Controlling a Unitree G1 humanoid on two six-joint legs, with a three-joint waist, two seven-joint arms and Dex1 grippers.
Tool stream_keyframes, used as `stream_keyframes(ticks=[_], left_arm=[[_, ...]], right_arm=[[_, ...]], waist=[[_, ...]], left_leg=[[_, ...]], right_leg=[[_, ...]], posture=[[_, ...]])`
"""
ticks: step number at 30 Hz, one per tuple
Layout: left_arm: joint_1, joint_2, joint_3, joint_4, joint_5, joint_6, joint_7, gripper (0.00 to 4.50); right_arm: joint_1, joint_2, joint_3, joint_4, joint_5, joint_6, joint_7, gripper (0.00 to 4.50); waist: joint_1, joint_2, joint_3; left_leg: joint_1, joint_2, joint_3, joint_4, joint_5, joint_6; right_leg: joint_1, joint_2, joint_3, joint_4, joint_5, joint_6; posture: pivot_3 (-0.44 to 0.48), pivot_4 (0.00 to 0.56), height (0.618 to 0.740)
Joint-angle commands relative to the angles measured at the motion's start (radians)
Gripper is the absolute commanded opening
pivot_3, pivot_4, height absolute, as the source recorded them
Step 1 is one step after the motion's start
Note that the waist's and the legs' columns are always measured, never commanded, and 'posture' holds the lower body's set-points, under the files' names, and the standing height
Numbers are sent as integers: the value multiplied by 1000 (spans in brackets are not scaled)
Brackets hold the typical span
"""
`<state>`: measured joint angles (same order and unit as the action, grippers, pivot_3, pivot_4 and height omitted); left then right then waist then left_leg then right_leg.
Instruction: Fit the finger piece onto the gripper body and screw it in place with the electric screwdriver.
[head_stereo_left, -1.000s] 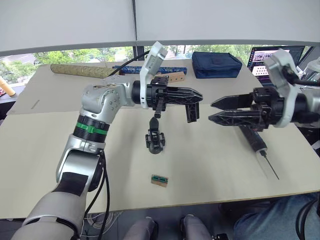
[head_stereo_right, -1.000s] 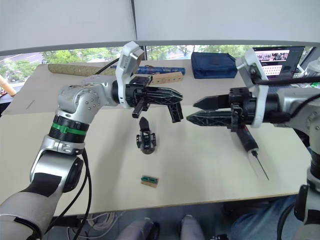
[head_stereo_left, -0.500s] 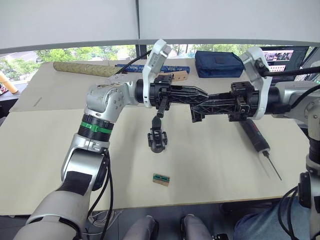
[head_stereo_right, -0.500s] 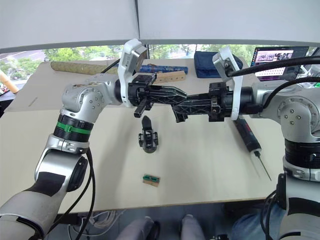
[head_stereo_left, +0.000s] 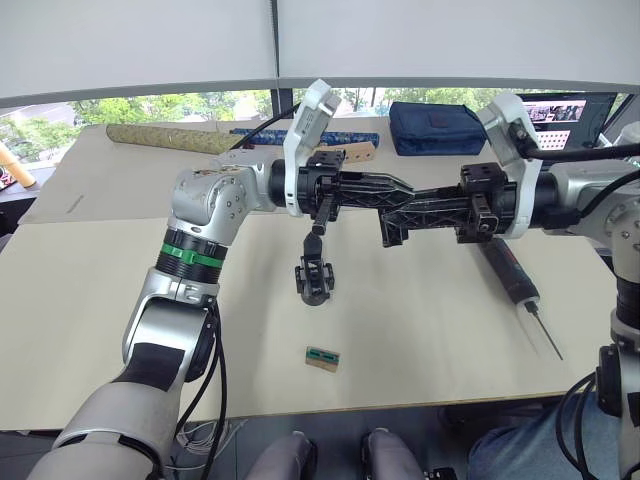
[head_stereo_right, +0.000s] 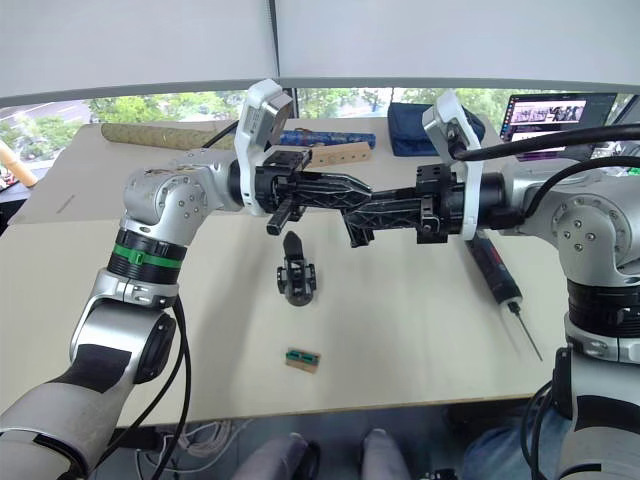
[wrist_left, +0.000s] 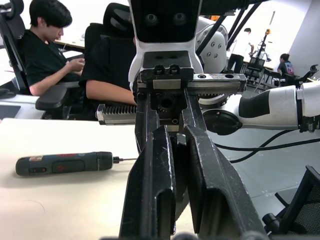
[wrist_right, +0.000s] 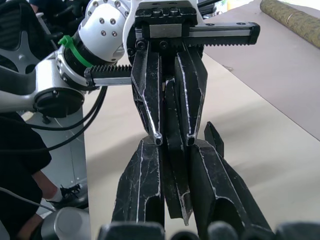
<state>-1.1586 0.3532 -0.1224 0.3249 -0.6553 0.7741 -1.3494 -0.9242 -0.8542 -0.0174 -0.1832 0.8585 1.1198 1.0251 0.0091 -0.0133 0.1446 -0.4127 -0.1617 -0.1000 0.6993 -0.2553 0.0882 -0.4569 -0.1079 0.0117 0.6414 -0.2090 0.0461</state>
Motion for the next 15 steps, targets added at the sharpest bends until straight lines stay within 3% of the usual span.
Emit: stream_keyframes(ticks=[1, 6, 10, 12, 15], left_arm=[[32, 73, 30, -58, 6, -35, -59, 2124], [233, 226, 74, -189, 70, -134, -30, 4419], [480, 346, 58, -291, 192, -304, -23, 4500], [518, 335, 51, -256, 226, -320, 30, 4500], [544, 296, 17, -107, 346, -524, 80, 4500]], right_arm=[[22, -8, -11, -39, -35, -68, 8, 313], [112, 6, 9, -105, -114, -203, 15, 313], [157, 30, 8, -130, -131, -255, 14, 313], [173, 41, 9, -133, -134, -267, 13, 313], [193, 61, 9, -133, -131, -276, 5, 313]], waist=[[-2, 0, 0], [-18, 0, 0], [-24, 0, 0], [-19, 1, 0], [7, 0, 0]], left_leg=[[0, 0, 0, 0, 0, 0], [3, 1, 0, -2, 0, -1], [4, 1, 0, -3, 1, -1], [5, 1, 0, -3, 1, -1], [6, 0, 0, -3, 1, -1]], right_leg=[[0, 0, 0, 0, 0, 0], [-1, 0, 0, 1, 0, 0], [-1, 1, 0, 1, 0, 0], [0, 1, 0, 1, 0, 0], [1, 1, 0, -1, 0, 0]], posture=[[0, 150, 740], [0, 150, 740], [0, 150, 740], [0, 150, 740], [0, 150, 740]])
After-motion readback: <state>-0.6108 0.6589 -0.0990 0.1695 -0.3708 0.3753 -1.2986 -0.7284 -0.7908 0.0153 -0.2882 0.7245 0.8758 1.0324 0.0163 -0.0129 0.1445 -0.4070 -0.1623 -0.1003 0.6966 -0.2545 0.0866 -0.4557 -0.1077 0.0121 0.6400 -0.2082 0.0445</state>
